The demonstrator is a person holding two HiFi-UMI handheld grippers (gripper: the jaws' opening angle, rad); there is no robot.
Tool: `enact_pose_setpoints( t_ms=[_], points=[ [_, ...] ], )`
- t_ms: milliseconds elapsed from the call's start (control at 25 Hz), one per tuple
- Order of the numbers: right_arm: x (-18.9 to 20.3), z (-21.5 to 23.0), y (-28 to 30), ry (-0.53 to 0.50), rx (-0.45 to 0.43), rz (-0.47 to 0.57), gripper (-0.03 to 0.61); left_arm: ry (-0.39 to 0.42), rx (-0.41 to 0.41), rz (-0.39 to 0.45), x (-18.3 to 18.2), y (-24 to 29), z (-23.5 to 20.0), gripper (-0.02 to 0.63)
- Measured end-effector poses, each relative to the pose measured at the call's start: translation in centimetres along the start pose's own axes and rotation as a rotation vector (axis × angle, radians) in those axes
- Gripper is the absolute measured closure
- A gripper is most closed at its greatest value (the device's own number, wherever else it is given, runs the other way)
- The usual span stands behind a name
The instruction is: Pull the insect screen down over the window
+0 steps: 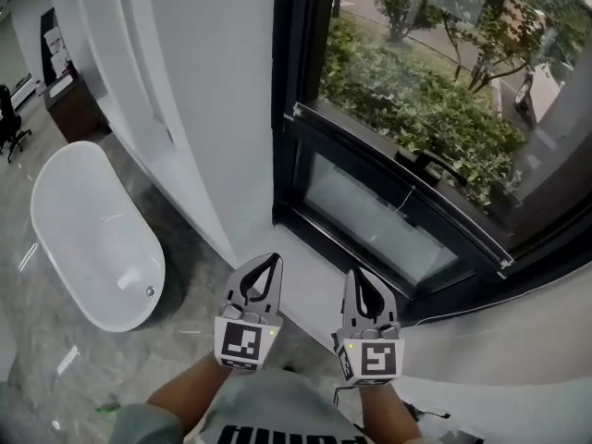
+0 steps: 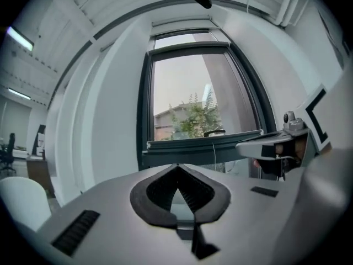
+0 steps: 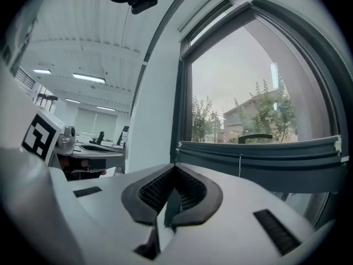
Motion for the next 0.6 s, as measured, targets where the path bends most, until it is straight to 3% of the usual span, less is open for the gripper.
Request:
enact_pose_setpoints(
  t_ms=[160,600],
  points=[
    [0.8,-2.0,-2.0,0.053,-0.094,0.013,0.572,0.028,-0.11,-0.051,0.4,-5.3,1.3,0.601],
    [1.8,-11.3,-5.3,0.101,-0.329,0.002,0.572,-0.007,-0.351,-0.09,1.7,-18.3,-0.2,0.601]
  ],
)
Point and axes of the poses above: the fingertips, and each gripper's own axes: y forward along the fingers, z to its right, x out of its underside, the point moved 6 cm from there along -y, backward along the fingers, and after that the axes turned 5 degrees about y, right-handed, at the moved point
